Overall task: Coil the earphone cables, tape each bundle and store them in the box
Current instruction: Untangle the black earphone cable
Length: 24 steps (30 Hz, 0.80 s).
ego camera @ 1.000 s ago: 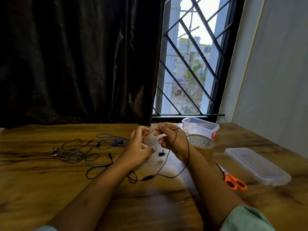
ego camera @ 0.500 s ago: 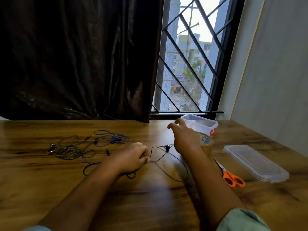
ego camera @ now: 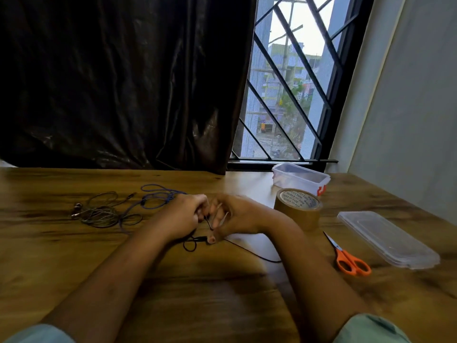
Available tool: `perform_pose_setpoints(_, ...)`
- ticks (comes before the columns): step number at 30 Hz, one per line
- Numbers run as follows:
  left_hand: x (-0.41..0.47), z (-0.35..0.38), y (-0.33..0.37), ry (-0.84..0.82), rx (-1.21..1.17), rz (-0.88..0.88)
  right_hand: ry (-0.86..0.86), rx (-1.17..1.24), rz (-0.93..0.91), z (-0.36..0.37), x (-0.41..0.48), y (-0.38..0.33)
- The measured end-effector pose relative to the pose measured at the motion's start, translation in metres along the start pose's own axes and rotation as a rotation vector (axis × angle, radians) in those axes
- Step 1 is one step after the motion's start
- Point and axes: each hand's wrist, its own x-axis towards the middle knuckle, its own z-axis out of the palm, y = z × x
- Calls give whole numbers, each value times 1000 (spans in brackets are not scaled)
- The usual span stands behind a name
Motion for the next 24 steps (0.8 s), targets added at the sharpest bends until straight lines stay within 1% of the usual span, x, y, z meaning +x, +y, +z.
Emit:
perform_pose_setpoints(2,0,1,1,-18,22,16,-67,-110,21,7,4,1)
perform_pose_setpoints(3,-1,2,2,-26,25,22,-74,-153,16,10,6,0)
perform_pose_setpoints(8,-2,2,4,-88,-29,38,11,-324,8,11,9,6)
perform_pose_setpoints(11,-3,2,3,-107,-94,28,52,-240,-11,10,8,8)
perform_pose_setpoints(13,-3,0,3,-90,-124,30,30,-152,-16,12,8,6)
perform_pose_setpoints(14,-2,0,3,-75,-140,27,14,-151,-30,14,9,5)
perform_pose_setpoints(16,-2,-2,4,-61,-159,18,2,-191,-57,20,13,4)
perform_pose_setpoints(19,-3,-2,5,-77,-166,26,17,-314,-50,25,18,5)
perform_pose_setpoints(21,-2,-1,2,-70,-163,31,84,-360,-17,24,17,12)
perform_pose_setpoints(24,-2,2,1,-29,-163,60,351,-343,75,15,14,21)
